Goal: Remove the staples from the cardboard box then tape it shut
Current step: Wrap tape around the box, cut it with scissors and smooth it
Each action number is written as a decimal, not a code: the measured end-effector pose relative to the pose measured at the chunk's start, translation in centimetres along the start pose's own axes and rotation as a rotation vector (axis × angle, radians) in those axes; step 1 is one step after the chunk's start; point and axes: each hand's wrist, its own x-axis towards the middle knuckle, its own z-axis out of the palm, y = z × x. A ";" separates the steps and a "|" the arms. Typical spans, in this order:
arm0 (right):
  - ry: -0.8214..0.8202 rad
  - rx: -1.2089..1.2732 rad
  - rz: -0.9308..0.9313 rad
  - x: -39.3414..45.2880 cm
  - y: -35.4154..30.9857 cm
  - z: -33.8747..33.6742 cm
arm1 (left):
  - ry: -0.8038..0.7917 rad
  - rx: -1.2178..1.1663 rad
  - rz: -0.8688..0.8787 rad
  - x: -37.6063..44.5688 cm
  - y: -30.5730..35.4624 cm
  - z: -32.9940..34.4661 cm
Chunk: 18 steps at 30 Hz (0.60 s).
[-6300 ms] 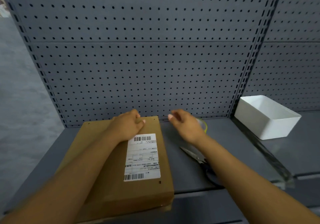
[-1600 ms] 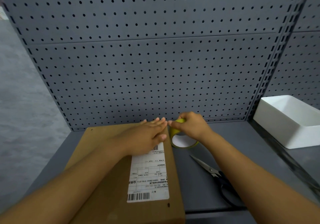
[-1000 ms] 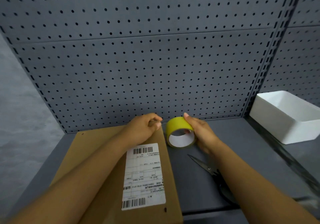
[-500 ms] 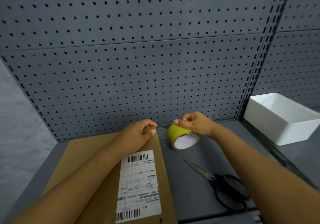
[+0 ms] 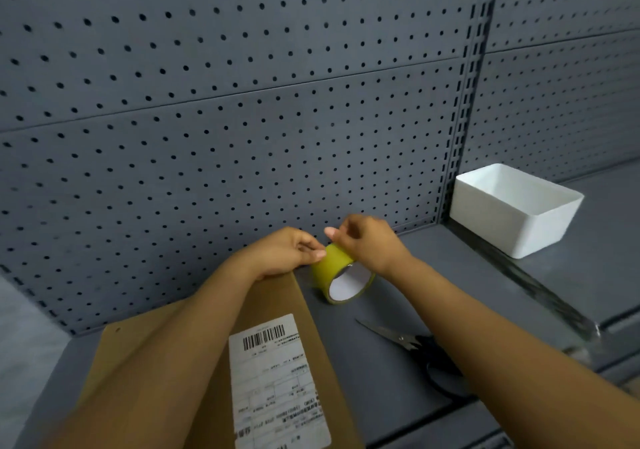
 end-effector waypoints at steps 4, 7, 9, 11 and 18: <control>0.125 -0.016 -0.005 -1.5 -0.6 -1.1 | -0.055 -0.029 0.014 1.6 -0.9 0.3; 0.050 -0.067 0.090 -3.7 0.0 -2.9 | -0.056 -0.039 0.043 1.9 -1.2 0.3; -0.109 -0.165 0.195 -5.4 0.3 -4.0 | -0.043 -0.029 0.068 1.7 -0.9 0.4; -0.301 -0.311 0.291 -7.4 0.6 -4.6 | -0.012 -0.056 0.079 1.8 -0.9 0.7; -0.471 -0.457 0.526 -14.2 1.3 -5.8 | -0.013 -0.034 0.032 1.6 -1.3 1.3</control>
